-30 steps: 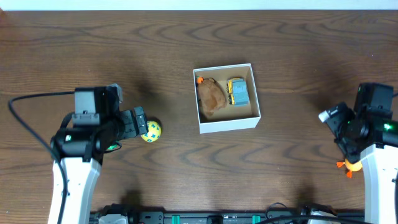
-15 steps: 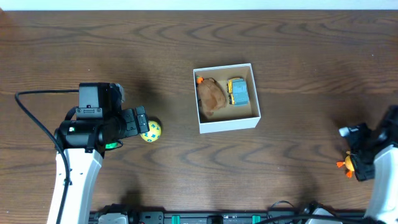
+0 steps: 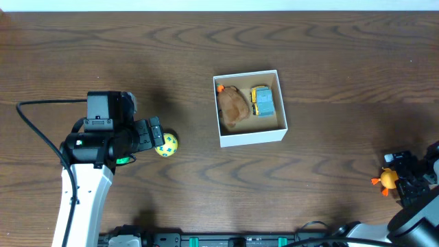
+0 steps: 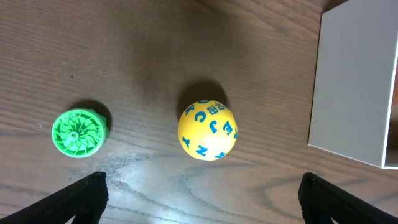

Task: Pack container
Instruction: 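Move the right gripper to the yellow duck and grasp it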

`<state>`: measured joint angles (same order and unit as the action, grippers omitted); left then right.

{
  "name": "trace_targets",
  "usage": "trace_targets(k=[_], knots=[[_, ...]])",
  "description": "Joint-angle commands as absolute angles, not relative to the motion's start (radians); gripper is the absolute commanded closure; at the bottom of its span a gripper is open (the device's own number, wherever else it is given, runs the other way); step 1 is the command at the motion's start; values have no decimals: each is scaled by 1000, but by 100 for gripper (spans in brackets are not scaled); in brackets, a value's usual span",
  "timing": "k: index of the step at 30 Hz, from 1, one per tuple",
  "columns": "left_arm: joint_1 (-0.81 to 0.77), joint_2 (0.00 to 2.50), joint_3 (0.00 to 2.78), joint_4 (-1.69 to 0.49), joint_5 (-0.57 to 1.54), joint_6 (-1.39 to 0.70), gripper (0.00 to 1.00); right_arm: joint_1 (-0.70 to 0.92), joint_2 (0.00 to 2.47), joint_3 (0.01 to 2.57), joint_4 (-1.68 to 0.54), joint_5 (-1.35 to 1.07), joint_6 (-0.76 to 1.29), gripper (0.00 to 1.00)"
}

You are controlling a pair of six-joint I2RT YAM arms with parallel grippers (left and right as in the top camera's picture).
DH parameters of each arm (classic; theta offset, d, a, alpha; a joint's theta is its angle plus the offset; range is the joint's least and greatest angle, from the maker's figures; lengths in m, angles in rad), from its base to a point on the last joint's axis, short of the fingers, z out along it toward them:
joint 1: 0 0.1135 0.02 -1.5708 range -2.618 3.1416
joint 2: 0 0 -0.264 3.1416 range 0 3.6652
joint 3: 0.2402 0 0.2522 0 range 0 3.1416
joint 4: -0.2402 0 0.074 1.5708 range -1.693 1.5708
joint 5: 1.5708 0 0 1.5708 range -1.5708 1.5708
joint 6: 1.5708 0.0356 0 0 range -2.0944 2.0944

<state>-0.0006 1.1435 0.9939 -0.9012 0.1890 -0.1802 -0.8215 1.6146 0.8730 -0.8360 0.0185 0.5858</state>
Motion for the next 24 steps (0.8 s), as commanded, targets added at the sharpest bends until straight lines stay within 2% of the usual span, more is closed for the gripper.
trace_targets(k=[1,9,10,12,13,17,18,19,24], knots=[[4,1142,1011,-905,199,-182,2,-825,1644,871,-816,20,533,3],[4,1142,1011,-908,199,-182,2,-823,1644,871,-774,25,500,28],[4,1142,1011,-912,199,-182,2,-823,1644,871,-772,25,500,34],[4,1142,1011,-915,199,-182,2,-823,1644,871,-770,25,500,52],[4,1142,1011,-915,199,-182,2,-823,1644,871,-770,25,500,56],[4,1142,1011,-915,199,-182,2,-823,1642,871,-771,-5,499,85],[4,1142,1011,-914,199,-182,2,-822,1641,871,-771,-17,498,94],[4,1142,1011,-912,199,-182,2,-820,1640,872,-770,-30,489,99],[4,1142,1011,-911,199,-182,2,-780,1613,883,-770,-35,476,99]])
